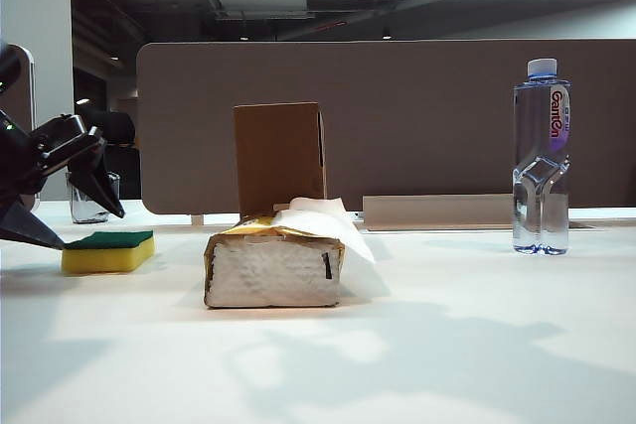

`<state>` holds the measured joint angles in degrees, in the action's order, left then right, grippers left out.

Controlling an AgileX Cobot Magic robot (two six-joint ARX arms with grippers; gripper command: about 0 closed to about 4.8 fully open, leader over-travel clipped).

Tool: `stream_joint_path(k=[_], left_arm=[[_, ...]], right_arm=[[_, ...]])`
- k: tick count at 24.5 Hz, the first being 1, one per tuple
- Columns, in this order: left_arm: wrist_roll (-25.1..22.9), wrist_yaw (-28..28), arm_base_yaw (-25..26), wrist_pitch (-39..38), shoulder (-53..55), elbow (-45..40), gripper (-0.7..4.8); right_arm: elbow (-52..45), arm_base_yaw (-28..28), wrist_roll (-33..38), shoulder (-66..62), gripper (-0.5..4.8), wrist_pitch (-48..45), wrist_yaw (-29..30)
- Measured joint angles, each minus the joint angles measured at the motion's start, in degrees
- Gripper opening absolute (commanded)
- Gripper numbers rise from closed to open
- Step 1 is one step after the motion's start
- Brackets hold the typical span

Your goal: Move the sponge from left to right to wipe the table, avoiding obstacles on the table, and finally reaching the bottle of mineral water.

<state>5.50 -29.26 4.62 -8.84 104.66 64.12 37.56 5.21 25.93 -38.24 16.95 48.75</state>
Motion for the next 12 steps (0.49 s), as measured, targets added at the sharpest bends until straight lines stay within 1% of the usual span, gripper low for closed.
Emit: stream_joint_path(k=[7,12], left_arm=[[-0.6,0.6,-1.6,0.7,1.6,0.8,4.79],[-0.8,1.5,-2.1,0.1,5.1,3.8,4.79]], right_arm=[[0.0,0.0,0.0,-0.9,3.10,0.5,0.1],[0.0,0.0,0.0,-0.9,3.10,0.5,0.2]])
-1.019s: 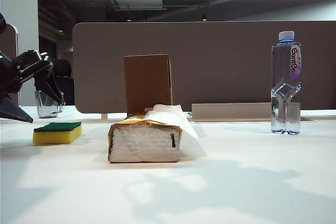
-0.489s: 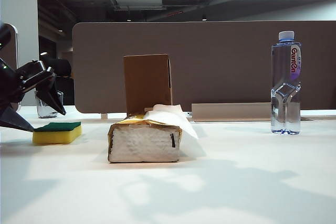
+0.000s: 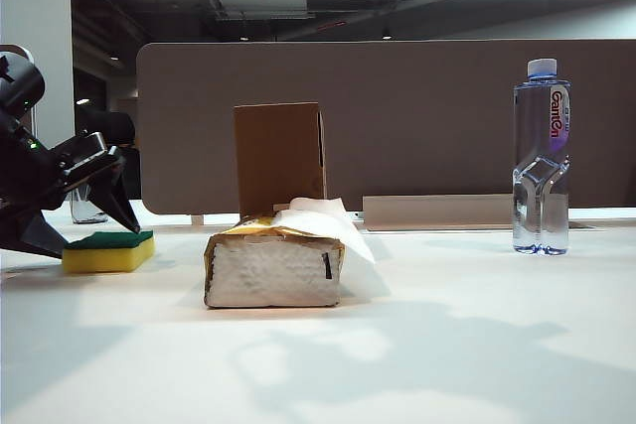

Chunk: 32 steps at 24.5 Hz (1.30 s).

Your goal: Move the sponge from left to right to wipe the table, avoiding obstacles on the table, and finally reaching the bottle of mineral water.

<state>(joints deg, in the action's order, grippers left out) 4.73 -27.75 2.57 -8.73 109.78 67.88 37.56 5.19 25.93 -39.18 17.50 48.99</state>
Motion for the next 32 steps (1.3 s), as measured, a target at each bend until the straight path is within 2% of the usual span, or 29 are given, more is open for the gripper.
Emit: stream_joint_path(k=[8,10,12,17,21,26,31,32], left_arm=[[0.0,0.9,0.0,-0.4,0.7,1.0,4.78],[0.0,0.9,0.0,-0.4,0.7,1.1,4.53],[0.0,0.9,0.0,-0.5,0.7,1.1,4.49],[-0.1,1.0,0.0,-1.0,0.8,1.1,3.61],[-0.1,1.0,0.0,-1.5,0.9,1.2,3.51],[-0.2,1.0,0.0,-2.4,0.9,1.2,2.62],[-0.2,1.0,0.0,-1.8,0.9,1.2,0.67],[-0.7,1.1,0.0,-1.5,0.9,1.2,0.44]], right_arm=[[0.0,2.8,0.2,-0.3,3.08,0.0,1.2],[0.0,2.8,0.4,-0.3,3.06,0.0,1.2],[0.0,2.8,0.6,-0.3,3.06,0.0,1.2],[0.0,2.8,0.7,-0.3,3.06,0.0,1.2],[0.0,2.8,0.7,-0.3,3.06,0.0,1.2],[0.0,2.8,0.8,-0.3,3.06,0.0,1.2],[0.0,2.8,1.0,-0.3,3.06,0.0,1.2],[0.0,2.8,1.0,-0.3,3.06,0.0,1.2]])
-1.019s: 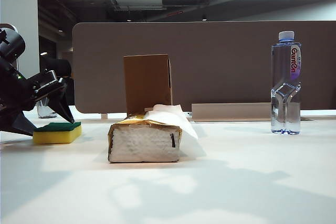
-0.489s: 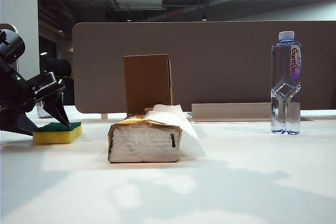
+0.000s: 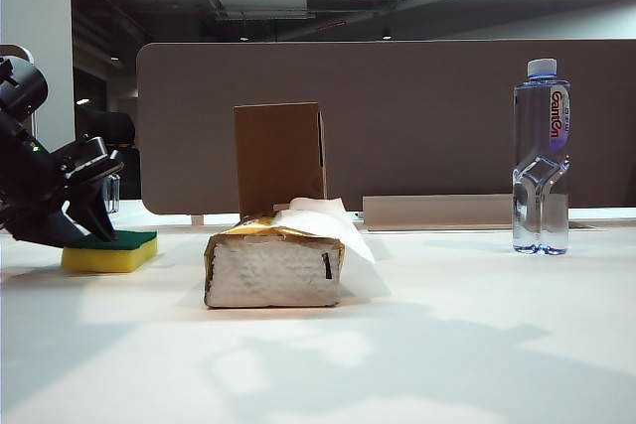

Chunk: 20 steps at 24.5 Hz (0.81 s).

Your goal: Move the sponge from left to right to wipe the table, avoiding obstacles on the table, and finally reaching the bottle of mineral water.

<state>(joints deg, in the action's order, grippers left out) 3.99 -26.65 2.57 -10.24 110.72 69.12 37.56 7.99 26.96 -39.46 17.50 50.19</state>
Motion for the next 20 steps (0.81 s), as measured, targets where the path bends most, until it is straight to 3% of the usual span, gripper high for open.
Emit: stream_joint_path(k=[6,13,20], left_arm=[[-1.6,1.4,-0.1,0.2,0.0,0.0,-0.07],[-1.9,1.4,0.0,0.1,0.0,0.0,-0.06],[-6.2,1.4,0.0,-2.2,0.0,0.3,-0.06]], right_arm=[[0.0,0.0,0.0,0.0,3.06,0.0,0.0],[0.0,0.0,0.0,0.0,3.06,0.0,0.0],[0.0,0.0,0.2,0.0,3.05,0.0,0.0]])
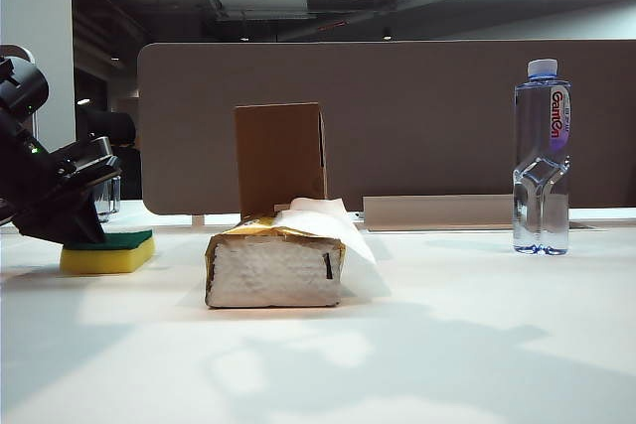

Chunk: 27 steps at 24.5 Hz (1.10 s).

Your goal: Move the sponge from left to right to wipe the table, avoiding obstacles on the table, and finally reaching the bottle of mineral water.

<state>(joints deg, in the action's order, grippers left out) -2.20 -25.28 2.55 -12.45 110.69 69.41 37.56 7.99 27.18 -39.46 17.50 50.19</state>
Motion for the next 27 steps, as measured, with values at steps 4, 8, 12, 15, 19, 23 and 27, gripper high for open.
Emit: stream_joint_path(k=[4,8,12,15,19,23,27], left_arm=[[-2.1,0.0,0.0,-2.2,-0.1,0.1,-0.06],[-3.0,0.0,0.0,-3.8,-0.3,0.2,-0.06],[-3.0,0.0,0.0,-4.7,-0.4,0.2,-0.06],[-3.0,0.0,0.0,-5.2,-0.4,0.3,-0.06],[-3.0,0.0,0.0,-6.9,-1.0,0.2,-0.06],[-3.2,0.4,0.0,-8.7,-1.7,0.1,-0.06],[-3.4,0.9,0.0,-9.7,-2.6,-0.8,-0.06]], right_arm=[[0.0,0.0,0.0,0.0,3.05,0.0,0.0],[0.0,0.0,0.0,0.0,3.05,0.0,0.0],[0.0,0.0,0.0,0.0,3.05,0.0,0.0],[0.0,0.0,0.0,0.0,3.05,0.0,0.0],[0.0,0.0,0.0,0.0,3.05,0.0,0.0],[0.0,0.0,0.0,0.0,3.05,0.0,0.0],[0.0,0.0,0.0,0.0,3.05,0.0,0.0]])
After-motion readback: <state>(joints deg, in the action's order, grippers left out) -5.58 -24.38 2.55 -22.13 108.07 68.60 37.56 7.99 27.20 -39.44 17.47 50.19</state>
